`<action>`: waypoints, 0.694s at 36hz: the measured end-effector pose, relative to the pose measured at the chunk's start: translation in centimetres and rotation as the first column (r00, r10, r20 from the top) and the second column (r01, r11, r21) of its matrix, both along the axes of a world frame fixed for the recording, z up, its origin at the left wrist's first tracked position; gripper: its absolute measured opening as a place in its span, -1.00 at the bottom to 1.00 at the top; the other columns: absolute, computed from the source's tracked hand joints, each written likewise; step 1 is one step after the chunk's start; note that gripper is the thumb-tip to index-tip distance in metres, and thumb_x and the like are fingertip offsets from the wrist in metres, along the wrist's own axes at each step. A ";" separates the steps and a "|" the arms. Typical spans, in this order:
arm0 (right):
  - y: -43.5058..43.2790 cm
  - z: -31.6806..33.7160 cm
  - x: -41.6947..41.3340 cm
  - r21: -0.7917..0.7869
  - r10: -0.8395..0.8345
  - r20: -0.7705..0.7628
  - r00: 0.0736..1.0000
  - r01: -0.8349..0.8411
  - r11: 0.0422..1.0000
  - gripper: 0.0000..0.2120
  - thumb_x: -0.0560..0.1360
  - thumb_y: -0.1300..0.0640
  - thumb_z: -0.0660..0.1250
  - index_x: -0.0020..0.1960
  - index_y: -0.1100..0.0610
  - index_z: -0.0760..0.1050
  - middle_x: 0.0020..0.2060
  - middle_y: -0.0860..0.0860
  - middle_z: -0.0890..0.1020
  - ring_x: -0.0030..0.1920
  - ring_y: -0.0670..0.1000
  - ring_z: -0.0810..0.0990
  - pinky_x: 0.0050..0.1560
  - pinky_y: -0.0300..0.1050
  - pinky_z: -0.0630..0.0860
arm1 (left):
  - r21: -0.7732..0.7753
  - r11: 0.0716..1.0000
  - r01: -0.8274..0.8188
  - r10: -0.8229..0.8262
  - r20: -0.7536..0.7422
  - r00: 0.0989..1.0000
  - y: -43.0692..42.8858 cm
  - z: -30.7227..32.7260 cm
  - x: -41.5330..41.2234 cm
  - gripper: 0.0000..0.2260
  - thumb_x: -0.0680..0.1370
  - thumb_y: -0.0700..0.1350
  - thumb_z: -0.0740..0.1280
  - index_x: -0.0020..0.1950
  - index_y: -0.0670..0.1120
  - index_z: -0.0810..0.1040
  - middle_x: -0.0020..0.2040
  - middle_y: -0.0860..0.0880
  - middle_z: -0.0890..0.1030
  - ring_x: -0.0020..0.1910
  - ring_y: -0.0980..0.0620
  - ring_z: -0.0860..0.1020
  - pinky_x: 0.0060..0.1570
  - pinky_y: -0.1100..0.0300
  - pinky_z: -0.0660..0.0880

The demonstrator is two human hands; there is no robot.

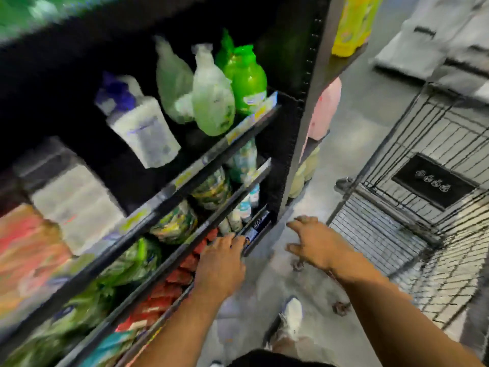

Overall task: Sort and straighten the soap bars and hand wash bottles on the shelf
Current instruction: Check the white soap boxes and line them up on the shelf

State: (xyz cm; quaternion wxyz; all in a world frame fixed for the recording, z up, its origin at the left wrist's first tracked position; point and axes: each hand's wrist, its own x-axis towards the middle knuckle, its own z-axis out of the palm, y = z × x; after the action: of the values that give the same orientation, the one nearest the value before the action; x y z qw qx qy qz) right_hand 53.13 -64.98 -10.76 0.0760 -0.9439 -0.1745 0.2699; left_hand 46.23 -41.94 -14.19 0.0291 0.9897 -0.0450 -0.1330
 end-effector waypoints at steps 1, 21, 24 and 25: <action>1.7 1.1 -0.5 0.002 0.022 0.027 0.999 -0.022 1.000 -0.44 0.58 -0.14 0.29 0.49 0.08 0.31 0.40 0.11 0.39 0.39 0.19 0.36 0.33 0.11 0.41 | 0.001 1.000 -0.026 0.026 0.034 0.999 1.6 0.9 -0.9 -0.56 0.51 0.11 0.30 0.37 0.05 0.46 0.33 0.00 0.50 0.24 -0.09 0.51 0.12 -0.05 0.50; 28.0 15.9 -10.1 0.138 0.345 0.499 0.795 -0.465 0.874 -0.31 0.58 -0.10 0.33 0.61 -0.05 0.11 0.53 0.01 0.25 0.49 0.11 0.23 0.43 0.01 0.31 | -0.190 0.902 -0.388 0.432 0.415 0.801 26.0 17.5 -17.8 -0.55 0.65 0.09 0.15 0.54 0.10 0.25 0.50 0.05 0.32 0.47 -0.05 0.29 0.39 0.03 0.30; 30.7 16.0 -10.3 0.100 0.385 0.512 0.768 -0.499 0.861 -0.29 0.57 -0.13 0.35 0.61 -0.07 0.11 0.57 0.03 0.18 0.54 0.11 0.17 0.47 0.05 0.28 | -0.182 0.843 -0.506 0.537 0.323 0.779 28.6 18.1 -18.8 -0.49 0.64 0.18 0.13 0.57 0.12 0.18 0.57 0.01 0.22 0.54 -0.08 0.18 0.39 -0.02 0.32; 31.4 16.0 -10.3 0.095 0.392 0.511 0.765 -0.504 0.858 -0.28 0.55 -0.13 0.37 0.61 -0.07 0.12 0.58 0.04 0.17 0.54 0.12 0.16 0.47 0.06 0.28 | -0.188 0.823 -0.535 0.567 0.288 0.771 29.3 18.1 -18.9 -0.46 0.63 0.23 0.11 0.59 0.13 0.14 0.60 0.02 0.14 0.58 -0.07 0.09 0.42 -0.04 0.29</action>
State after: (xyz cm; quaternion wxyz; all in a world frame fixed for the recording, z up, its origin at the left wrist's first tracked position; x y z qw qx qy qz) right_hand 42.82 -33.59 5.19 0.0710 -0.8955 -0.4389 0.0189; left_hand 27.37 -12.69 3.95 0.1061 0.9644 0.2368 0.0520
